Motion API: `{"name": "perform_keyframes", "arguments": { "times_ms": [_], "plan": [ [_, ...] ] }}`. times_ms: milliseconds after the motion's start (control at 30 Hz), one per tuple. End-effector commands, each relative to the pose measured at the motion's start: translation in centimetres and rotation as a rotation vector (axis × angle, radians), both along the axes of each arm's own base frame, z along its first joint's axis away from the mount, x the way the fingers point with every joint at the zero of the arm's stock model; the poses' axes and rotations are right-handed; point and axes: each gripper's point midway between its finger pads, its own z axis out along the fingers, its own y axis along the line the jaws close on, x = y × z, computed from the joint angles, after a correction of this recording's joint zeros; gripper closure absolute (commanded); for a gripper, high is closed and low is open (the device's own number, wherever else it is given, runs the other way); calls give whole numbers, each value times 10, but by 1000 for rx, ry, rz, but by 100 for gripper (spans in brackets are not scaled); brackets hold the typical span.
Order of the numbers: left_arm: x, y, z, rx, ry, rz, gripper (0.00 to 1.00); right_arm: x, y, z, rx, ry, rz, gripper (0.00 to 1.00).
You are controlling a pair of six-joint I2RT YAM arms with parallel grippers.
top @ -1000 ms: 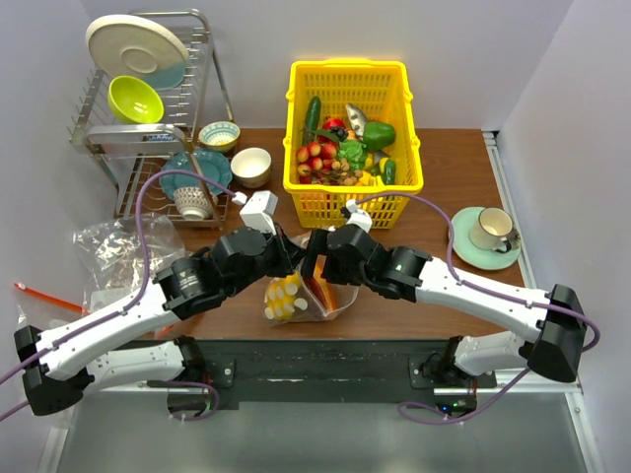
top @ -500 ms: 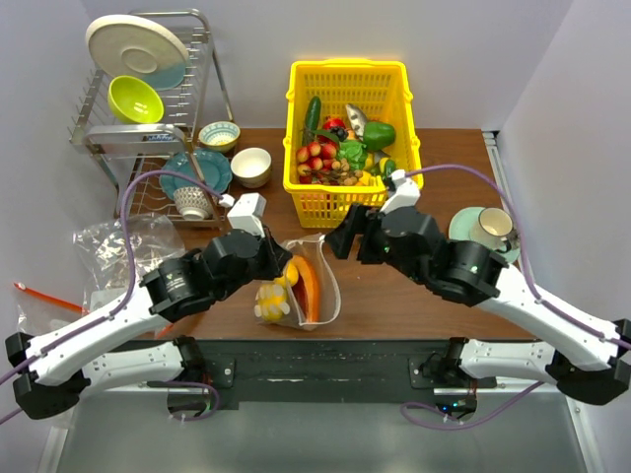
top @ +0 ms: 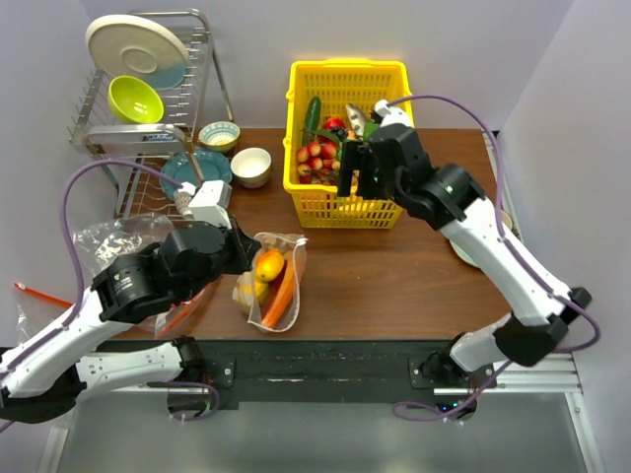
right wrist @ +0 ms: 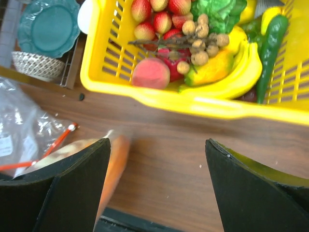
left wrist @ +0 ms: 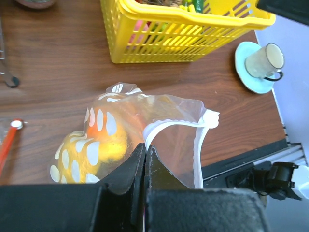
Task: Place the food in the zip-top bag and seal the zipper
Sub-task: Pick up the fake fruit from the bin.
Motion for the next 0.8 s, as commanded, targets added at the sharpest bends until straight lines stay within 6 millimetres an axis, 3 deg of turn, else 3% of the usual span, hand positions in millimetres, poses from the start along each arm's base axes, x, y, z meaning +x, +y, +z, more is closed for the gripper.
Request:
{"name": "perform_keyframes", "arguments": {
  "times_ms": [0, 67, 100, 133, 200, 267, 333, 367, 533, 767],
  "plan": [
    [3, 15, 0, 81, -23, 29, 100, 29, 8, 23, -17, -53, 88, 18],
    [3, 10, -9, 99, -9, 11, 100, 49, 19, 8, -63, -45, 132, 18],
    [4, 7, -17, 109, -2, 6, 100, 58, 19, 13, -71, -62, 138, 18],
    [4, 4, -21, 112, 4, -2, 100, 71, 27, -3, -103, -42, 154, 18],
    [5, -4, -33, 126, 19, -22, 100, 85, 31, -2, -125, -60, 191, 18],
    [6, -12, -41, 129, 32, -41, 100, 102, 41, -27, -165, -23, 232, 19],
    [8, -20, -48, 132, 42, -54, 100, 114, 49, -33, -163, -23, 275, 22],
    [7, -24, -50, 126, 49, -68, 100, 121, 56, -50, -191, -6, 309, 24],
    [8, -36, -61, 136, 77, -93, 100, 144, 80, -80, -230, -32, 432, 24],
    [9, -40, -61, 127, 84, -89, 100, 176, 91, -127, -341, -46, 482, 23]
  ]
}}
